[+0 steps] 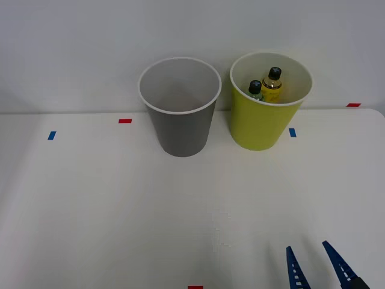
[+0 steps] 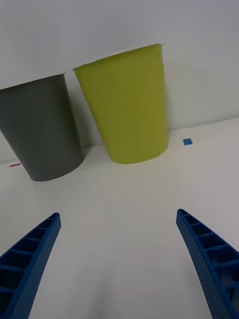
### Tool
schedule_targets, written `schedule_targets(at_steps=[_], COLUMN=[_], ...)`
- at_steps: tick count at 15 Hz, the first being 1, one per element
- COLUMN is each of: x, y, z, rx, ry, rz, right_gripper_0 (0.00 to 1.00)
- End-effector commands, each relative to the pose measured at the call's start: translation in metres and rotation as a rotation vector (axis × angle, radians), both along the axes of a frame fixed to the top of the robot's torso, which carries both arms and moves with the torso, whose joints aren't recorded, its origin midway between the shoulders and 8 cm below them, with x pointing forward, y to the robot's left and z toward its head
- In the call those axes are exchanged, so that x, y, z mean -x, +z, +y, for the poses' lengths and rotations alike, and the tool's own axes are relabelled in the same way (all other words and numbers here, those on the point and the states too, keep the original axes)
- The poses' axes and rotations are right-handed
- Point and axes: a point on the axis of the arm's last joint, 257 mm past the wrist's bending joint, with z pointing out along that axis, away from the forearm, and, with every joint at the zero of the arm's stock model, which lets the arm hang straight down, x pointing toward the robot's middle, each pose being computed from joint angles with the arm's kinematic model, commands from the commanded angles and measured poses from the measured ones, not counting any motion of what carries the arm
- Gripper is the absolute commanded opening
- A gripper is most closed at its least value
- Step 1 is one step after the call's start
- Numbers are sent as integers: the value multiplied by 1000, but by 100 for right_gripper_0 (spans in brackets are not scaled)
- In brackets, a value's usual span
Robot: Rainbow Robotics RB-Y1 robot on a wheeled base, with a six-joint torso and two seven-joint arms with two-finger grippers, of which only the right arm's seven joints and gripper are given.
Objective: Put cans in the gray bin, plastic bottles in the light green bin
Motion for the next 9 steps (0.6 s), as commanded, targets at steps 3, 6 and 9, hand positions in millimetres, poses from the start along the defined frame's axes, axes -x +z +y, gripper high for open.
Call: schedule_targets(at_steps=[3,6,9], x=[11,9,9], y=[-9,-7,-7], z=[-5,-9,-9], rx=[-4,8,8], ry=[-37,-39,-39], rz=[33,25,25], right_gripper_0=[80,80,80])
